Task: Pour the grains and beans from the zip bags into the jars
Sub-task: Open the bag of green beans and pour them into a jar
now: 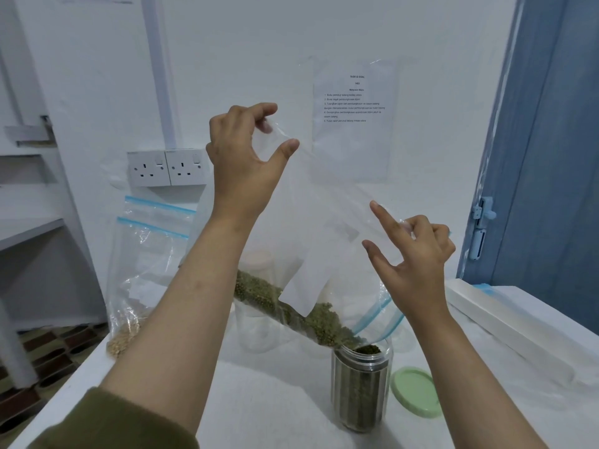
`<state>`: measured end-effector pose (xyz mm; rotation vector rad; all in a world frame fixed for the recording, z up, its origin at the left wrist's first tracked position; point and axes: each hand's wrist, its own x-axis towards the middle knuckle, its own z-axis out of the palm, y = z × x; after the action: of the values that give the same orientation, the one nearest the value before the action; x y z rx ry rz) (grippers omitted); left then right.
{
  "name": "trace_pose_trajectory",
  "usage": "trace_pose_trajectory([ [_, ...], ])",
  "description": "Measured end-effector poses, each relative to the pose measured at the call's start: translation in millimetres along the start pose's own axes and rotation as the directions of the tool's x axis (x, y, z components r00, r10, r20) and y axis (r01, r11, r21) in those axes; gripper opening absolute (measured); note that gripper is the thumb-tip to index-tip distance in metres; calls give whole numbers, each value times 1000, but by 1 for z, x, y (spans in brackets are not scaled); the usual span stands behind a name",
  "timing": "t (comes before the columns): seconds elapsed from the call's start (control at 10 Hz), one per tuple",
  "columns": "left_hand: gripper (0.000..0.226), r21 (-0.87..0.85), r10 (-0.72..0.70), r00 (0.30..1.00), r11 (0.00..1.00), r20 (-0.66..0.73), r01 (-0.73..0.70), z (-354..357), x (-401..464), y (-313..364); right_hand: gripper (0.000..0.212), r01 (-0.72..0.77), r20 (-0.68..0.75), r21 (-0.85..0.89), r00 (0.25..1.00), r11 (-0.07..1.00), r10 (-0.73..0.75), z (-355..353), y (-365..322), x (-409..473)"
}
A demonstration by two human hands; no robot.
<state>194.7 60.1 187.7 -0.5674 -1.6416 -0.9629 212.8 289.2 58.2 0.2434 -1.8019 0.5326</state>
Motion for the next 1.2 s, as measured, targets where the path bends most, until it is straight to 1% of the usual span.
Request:
trace_pose_trajectory([
  [0.7, 44, 9, 7, 1000, 1000, -11, -7, 1, -1, 4, 54, -19, 29, 1, 999, 1000, 19, -4, 1, -1],
  [0.9, 43, 7, 2, 1000, 1000, -8, -2, 2, -3, 2, 55, -8, 21, 33, 1000, 999, 8, -3, 0, 0],
  [1.1, 43, 1, 7, 1000, 1000, -3, -7, 4, -2, 2, 51, 41, 9, 15, 999, 999, -41, -2, 1, 1],
  [1.2, 43, 10, 11, 1000, 1000, -6, -11, 3, -1, 0, 51, 34, 8, 35, 999, 999, -34, -3, 1, 2],
])
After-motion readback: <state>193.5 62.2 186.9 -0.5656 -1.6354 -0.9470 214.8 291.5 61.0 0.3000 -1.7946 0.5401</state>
